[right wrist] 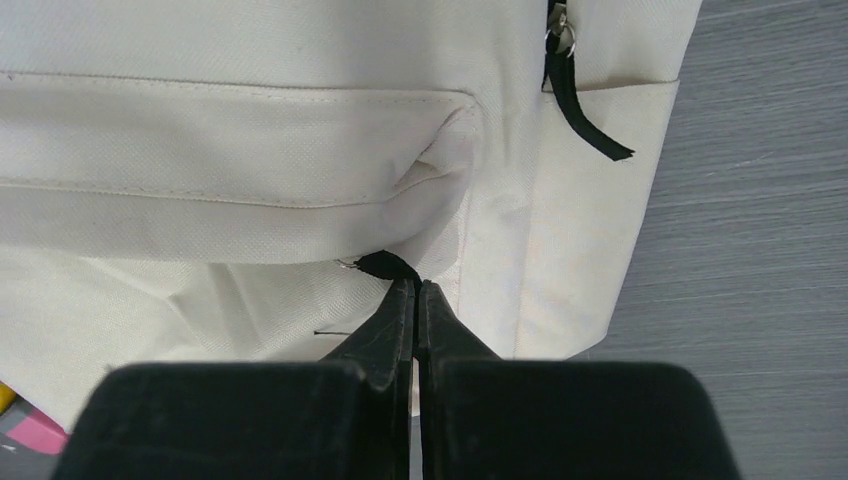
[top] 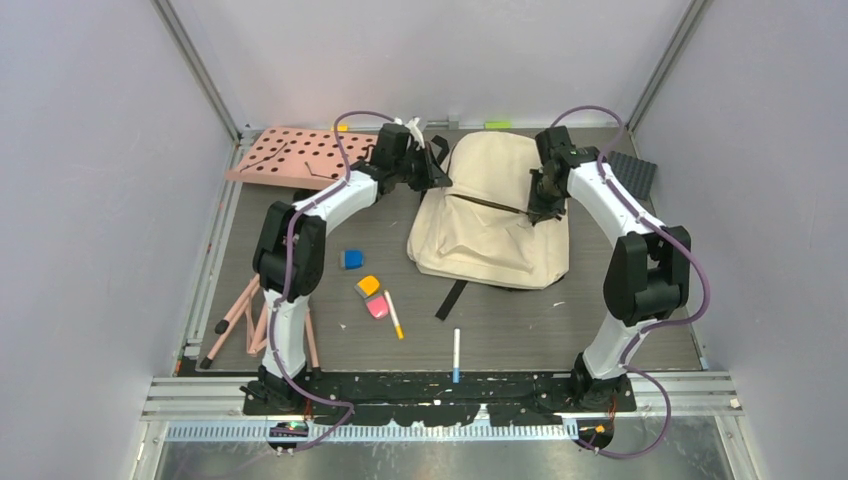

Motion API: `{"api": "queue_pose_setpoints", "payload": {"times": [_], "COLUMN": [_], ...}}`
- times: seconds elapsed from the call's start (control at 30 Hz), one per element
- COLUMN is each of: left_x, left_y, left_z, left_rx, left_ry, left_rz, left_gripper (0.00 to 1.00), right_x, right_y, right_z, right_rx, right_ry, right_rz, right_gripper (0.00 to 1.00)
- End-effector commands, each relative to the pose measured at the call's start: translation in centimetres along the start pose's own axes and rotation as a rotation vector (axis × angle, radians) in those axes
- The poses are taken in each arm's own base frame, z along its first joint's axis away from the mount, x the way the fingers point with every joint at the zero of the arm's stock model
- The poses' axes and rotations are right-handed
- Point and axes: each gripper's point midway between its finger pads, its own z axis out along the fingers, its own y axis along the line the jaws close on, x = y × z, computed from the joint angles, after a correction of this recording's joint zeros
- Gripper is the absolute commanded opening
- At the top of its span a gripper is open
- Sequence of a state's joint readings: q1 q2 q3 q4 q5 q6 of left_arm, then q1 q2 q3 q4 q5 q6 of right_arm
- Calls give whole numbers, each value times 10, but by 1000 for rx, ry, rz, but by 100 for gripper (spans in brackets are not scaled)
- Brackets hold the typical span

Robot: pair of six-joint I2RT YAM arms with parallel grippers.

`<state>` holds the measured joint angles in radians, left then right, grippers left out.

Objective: Pack the student bag
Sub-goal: Unzip the student bag at the center of the board.

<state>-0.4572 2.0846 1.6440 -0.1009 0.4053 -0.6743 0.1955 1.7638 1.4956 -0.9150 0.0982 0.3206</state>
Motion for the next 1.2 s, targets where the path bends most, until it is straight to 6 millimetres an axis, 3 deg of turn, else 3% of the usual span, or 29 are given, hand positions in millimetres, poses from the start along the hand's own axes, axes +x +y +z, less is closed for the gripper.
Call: {"api": "queue_pose_setpoints", "payload": {"times": [0.0, 0.4, 0.57, 0.63, 0.67, 0.73, 0.8, 0.87, 0.97, 1.07, 1.17], "left_x": [-36, -29, -33, -34, -34, -31, -28, -26, -18, -1, 23], "left_y": [0, 10, 6, -1, -7, -16, -24, -31, -40, -47, -47], "left_z": [-27, -27, -31, -32, -32, -34, -38, -46, -57, -66, -70], "left_rx": [-37, -69, -70, -47, -27, -7, 9, 22, 34, 53, 47], "left_ry": [-103, -79, -81, -73, -68, -51, -39, -37, -33, 2, 59], "left_rz": [62, 99, 118, 132, 143, 169, 181, 185, 203, 205, 201], "left_gripper": [0, 0, 0, 0, 2, 23, 42, 53, 62, 65, 67], "right_x": [14, 22, 30, 30, 28, 21, 9, -7, -27, -41, -47], "right_y": [-45, -59, -71, -65, -62, -42, -31, -21, -6, 15, 31], "right_z": [-10, 9, 9, 7, 5, -6, -20, -37, -58, -73, -74], "right_rx": [75, 61, 112, 76, 52, -66, -134, -191, -255, -290, -281], "right_ry": [28, 83, 81, 84, 80, 68, 24, -37, -128, -202, -236], "right_rz": [88, 132, 153, 147, 134, 115, 91, 60, -26, -148, -272], "right_gripper": [1, 1, 1, 1, 1, 6, 18, 33, 49, 53, 56]}}
